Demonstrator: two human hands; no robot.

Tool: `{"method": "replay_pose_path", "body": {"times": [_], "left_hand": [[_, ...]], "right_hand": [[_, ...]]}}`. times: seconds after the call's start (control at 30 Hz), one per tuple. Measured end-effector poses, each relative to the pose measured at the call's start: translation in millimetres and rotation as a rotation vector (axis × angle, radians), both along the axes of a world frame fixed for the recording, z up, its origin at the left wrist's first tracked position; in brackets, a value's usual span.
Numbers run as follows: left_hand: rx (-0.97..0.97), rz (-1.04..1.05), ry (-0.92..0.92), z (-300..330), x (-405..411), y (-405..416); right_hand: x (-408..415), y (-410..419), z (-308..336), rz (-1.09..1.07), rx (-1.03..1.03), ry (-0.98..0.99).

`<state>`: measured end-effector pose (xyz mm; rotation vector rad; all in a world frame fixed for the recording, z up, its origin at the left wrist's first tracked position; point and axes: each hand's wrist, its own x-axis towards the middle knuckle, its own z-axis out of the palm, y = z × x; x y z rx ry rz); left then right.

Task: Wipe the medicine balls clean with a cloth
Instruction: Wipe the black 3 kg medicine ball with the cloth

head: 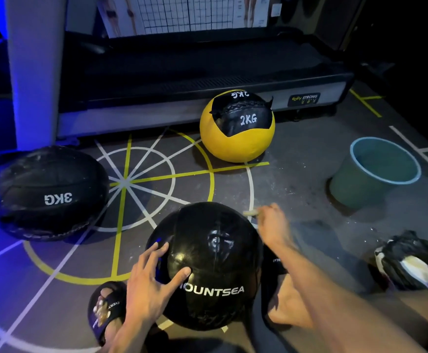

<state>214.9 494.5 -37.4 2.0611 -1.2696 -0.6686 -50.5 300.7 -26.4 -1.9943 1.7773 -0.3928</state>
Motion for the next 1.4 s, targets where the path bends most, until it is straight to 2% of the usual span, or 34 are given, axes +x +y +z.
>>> {"method": "replay_pose_path", "body": {"times": [0.07,0.1,0.17,0.2,0.27,0.3,0.37,0.53,0.6,0.73,0.83,0.9,1.0,1.1,1.17,1.27,1.33,1.4], "left_hand": [[0.003,0.006,0.018,1,2,-1],[0.006,0.014,0.026,1,2,-1],[0.012,0.016,0.015,2,-1,-1],[0.011,0.016,0.009,2,0,-2],[0.023,0.017,0.002,2,3,-1],[0.036,0.011,-0.002,3,4,-1],[0.056,-0.004,0.001,4,2,-1],[0.058,0.016,0.028,8,-3,-8],[0.071,0.011,0.026,8,1,-8],[0.13,-0.009,0.0,10,12,-13],[0.104,-0.107,-0.145,21,16,-23],[0.041,-0.234,-0.229,26,6,-29],[0.086,-0.336,-0.229,24,-7,-40],[0.101,-0.332,-0.191,18,-6,-47],[0.115,-0.322,-0.151,17,-1,-51],[0.132,-0.331,-0.123,17,4,-57],[0.144,-0.333,-0.09,19,5,-65],[0.164,-0.329,-0.077,21,6,-71]], "right_hand": [[-4,-2,15,-0.123,-0.077,-0.068],[5,6,24,-0.094,-0.145,-0.138],[35,34,40,0.101,-0.275,-0.259],[49,50,42,0.246,-0.307,-0.253],[65,82,34,0.573,-0.336,-0.084],[65,87,28,0.659,-0.358,-0.034],[56,70,18,0.562,-0.297,-0.056],[19,1,13,0.038,0.008,-0.069],[12,-1,19,-0.06,-0.012,-0.112],[24,16,31,-0.078,-0.142,-0.387],[24,30,31,-0.229,-0.122,-0.479],[25,44,33,-0.224,-0.144,-0.498],[43,76,31,0.057,-0.232,-0.468],[57,109,9,0.474,-0.28,-0.194],[49,104,-4,0.629,-0.325,-0.058],[38,70,-6,0.554,-0.288,-0.196],[40,55,0,0.338,-0.198,-0.33],[35,41,7,0.008,-0.037,-0.42]]}}
